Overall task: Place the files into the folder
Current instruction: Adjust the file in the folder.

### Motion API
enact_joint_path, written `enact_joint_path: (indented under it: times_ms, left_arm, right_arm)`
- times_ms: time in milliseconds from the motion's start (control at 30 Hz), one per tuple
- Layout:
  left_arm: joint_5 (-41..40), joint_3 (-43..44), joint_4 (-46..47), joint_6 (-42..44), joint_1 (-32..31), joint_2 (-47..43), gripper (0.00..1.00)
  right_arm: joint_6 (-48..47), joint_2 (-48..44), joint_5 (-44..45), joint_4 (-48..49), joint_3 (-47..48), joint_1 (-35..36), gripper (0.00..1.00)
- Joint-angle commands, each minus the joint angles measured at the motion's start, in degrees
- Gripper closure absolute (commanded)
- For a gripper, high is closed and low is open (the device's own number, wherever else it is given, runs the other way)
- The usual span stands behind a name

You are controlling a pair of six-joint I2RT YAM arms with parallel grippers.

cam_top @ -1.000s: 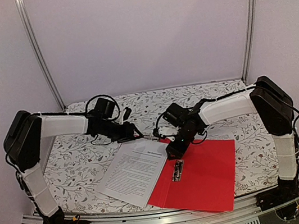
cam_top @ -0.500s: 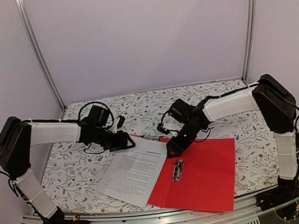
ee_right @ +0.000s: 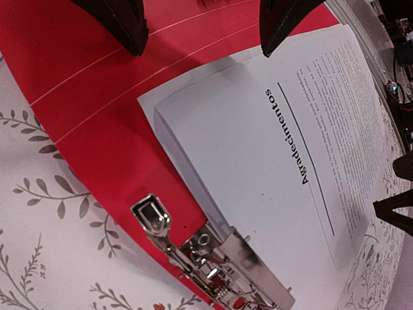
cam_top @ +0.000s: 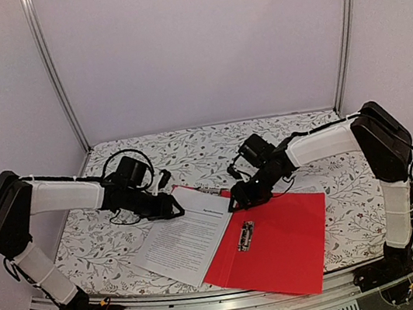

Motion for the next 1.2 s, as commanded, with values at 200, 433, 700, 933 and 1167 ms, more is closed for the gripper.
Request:
enact_joint_path:
  times_ms: [200, 433, 700, 933, 1167]
  left_arm:
    - [2.7, -2.4, 3.4, 1.7, -3.3, 0.8, 0.52]
    - [2.4, -2.6, 3.9, 1.9, -3.9, 3.4, 0.53]
    - [2.0, -2.8, 4.5, 1.0, -4.5, 4.7, 0.55]
    - [1.5, -2.8, 4.6, 1.0, -5.0, 5.6, 0.56]
    - [1.1, -2.2, 4.2, 1.3, -5.3, 6.6, 0.56]
  right_arm:
    - [13.5, 2.3, -3.2, 5.2, -1.9, -1.8, 0.45]
    - [17.6, 4.6, -4.7, 9.2, -1.5, -2.1, 0.48]
    - [20.2, 5.5, -4.4, 11.2, -2.0, -2.3, 0.50]
    - [22.6, 5.5, -4.7, 13.8, -3.2, -2.9, 0.57]
    - [25.9, 5.9, -6.2, 18.5, -4.7, -3.7, 0.68]
